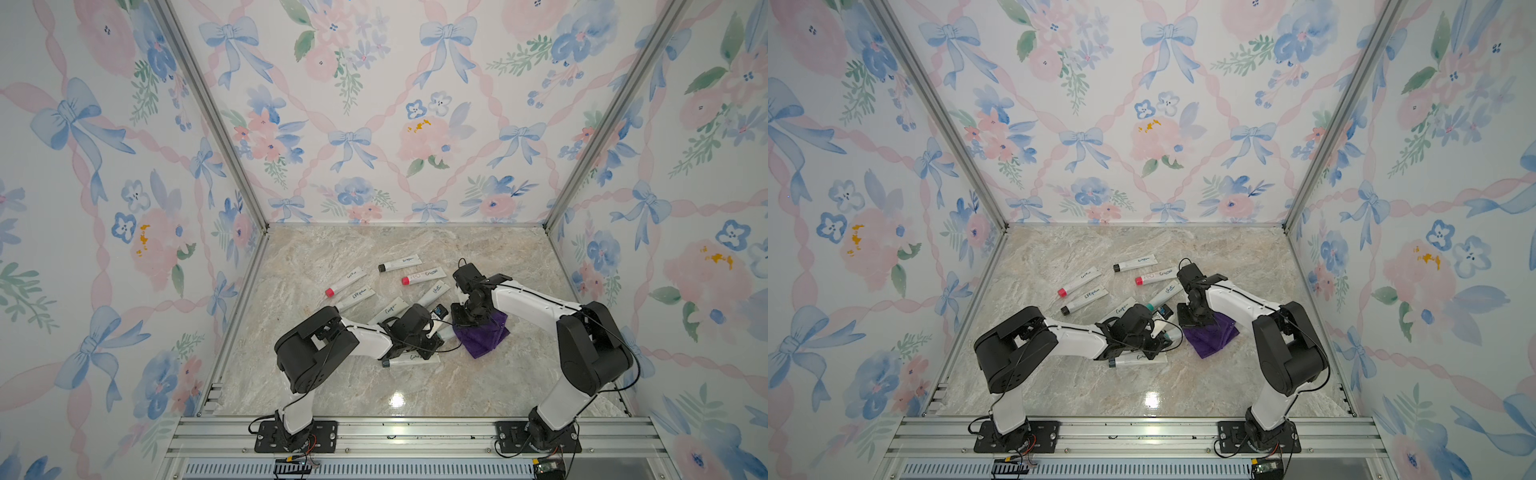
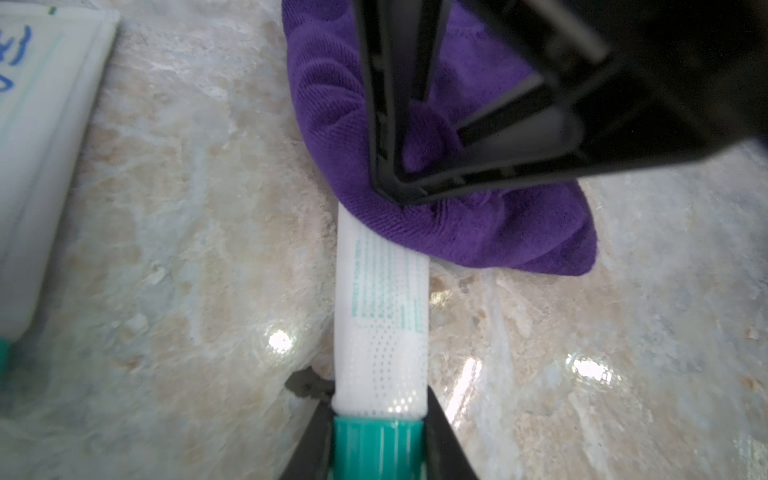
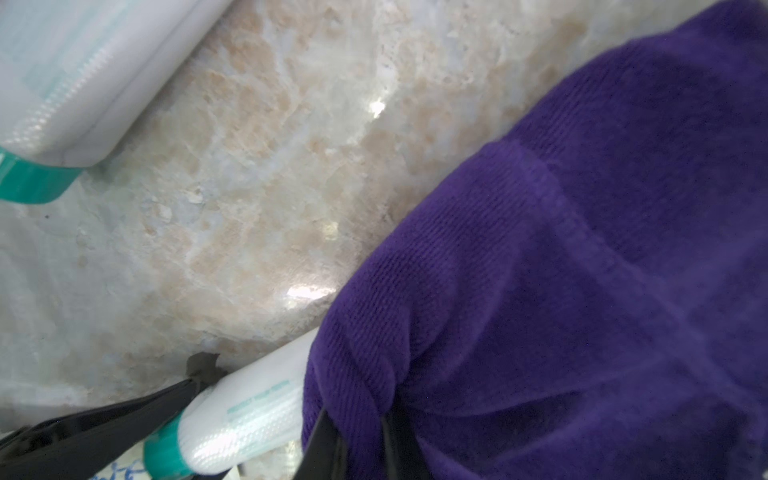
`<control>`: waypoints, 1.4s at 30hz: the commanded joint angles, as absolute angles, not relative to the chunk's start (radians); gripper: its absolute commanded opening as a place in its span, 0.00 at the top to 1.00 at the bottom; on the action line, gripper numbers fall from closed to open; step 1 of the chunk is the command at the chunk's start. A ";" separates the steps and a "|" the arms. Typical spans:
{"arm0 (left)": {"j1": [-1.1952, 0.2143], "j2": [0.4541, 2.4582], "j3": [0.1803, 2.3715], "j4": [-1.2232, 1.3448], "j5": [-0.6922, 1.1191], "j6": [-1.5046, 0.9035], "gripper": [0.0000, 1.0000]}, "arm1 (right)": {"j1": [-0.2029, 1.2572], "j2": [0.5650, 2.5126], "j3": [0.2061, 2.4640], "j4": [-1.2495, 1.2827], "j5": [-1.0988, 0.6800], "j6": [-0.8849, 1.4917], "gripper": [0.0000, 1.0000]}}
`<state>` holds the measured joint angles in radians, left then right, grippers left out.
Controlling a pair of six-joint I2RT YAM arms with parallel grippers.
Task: Wipe the surface of the toothpaste tube
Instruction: Wipe the dirt from the toothpaste tube.
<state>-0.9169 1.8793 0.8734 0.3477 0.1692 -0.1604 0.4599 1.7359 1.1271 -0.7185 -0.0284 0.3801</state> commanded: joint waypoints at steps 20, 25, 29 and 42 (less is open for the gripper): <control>-0.920 1.906 0.887 0.347 0.106 -0.152 0.88 | 0.497 1.703 1.057 -0.749 -0.173 0.392 0.86; -0.920 1.903 0.885 0.348 0.103 -0.152 0.88 | 0.478 1.733 1.070 -0.769 -0.121 0.378 0.85; -0.922 1.899 0.882 0.347 0.097 -0.151 0.88 | 0.432 1.780 1.106 -0.802 0.001 0.365 0.86; -0.931 1.914 0.893 0.339 0.094 -0.143 0.88 | 0.356 1.866 1.192 -0.808 0.075 0.344 0.85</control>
